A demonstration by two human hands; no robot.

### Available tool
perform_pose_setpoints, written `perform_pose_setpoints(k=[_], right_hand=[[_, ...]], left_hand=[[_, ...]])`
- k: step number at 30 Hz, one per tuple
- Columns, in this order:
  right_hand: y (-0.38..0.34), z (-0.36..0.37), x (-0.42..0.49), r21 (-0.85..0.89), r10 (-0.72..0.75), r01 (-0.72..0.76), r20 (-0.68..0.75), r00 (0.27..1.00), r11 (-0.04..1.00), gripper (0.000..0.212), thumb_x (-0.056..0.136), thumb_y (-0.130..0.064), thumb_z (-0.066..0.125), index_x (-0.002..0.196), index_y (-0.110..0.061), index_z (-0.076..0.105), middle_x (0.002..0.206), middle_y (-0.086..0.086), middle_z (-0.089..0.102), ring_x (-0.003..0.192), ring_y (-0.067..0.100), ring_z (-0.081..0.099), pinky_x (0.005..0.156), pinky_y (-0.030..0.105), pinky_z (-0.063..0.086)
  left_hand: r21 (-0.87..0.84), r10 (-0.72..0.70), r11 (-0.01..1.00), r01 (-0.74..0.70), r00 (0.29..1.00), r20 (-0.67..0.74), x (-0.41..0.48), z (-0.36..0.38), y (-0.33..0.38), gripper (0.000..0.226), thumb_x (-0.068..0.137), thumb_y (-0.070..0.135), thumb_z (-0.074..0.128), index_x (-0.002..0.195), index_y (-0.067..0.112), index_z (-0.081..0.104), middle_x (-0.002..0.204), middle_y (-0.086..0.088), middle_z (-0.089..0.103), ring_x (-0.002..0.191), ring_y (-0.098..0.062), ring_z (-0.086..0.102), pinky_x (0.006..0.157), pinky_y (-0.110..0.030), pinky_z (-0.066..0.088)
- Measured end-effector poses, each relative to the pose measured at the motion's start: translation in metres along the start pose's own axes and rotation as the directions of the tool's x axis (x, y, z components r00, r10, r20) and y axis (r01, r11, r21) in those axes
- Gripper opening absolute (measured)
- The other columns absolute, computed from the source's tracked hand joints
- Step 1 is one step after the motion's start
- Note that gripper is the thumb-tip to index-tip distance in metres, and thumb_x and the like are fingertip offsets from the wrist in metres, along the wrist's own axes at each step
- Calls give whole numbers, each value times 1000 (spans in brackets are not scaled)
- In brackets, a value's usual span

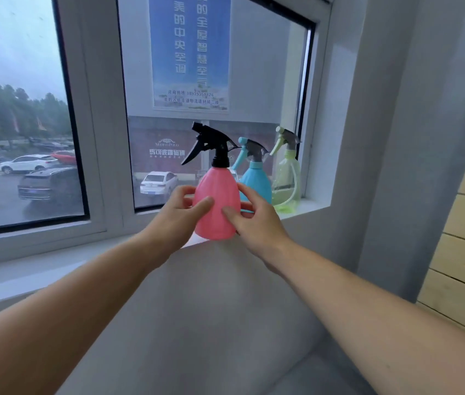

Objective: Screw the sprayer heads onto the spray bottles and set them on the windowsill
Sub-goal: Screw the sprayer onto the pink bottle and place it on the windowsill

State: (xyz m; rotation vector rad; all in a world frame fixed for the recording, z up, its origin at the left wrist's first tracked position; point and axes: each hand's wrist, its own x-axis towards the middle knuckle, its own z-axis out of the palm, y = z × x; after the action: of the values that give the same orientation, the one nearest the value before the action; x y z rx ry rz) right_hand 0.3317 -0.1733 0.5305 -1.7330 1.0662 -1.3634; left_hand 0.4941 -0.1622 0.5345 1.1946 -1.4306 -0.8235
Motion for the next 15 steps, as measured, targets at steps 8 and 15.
perform_pose_setpoints(k=[8, 15], right_hand=[[18, 34, 32, -15, 39, -39, -40, 998, 999, 58, 88, -22, 68, 142, -23, 49, 114, 4, 65, 96, 13, 63, 88, 38, 58], [29, 33, 44, -66, 15, -20, -75, 997, 998, 57, 88, -22, 68, 141, -27, 49, 112, 1, 65, 98, 14, 64, 92, 39, 57]], left_hand=[[9, -49, 999, 50, 997, -59, 31, -15, -23, 45, 101, 26, 59, 144, 20, 46, 128, -18, 64, 110, -32, 69, 87, -38, 59], [4, -43, 999, 44, 996, -80, 41, -8, -30, 47, 100, 23, 61, 145, 24, 47, 119, -24, 66, 105, -37, 71, 95, -55, 58]])
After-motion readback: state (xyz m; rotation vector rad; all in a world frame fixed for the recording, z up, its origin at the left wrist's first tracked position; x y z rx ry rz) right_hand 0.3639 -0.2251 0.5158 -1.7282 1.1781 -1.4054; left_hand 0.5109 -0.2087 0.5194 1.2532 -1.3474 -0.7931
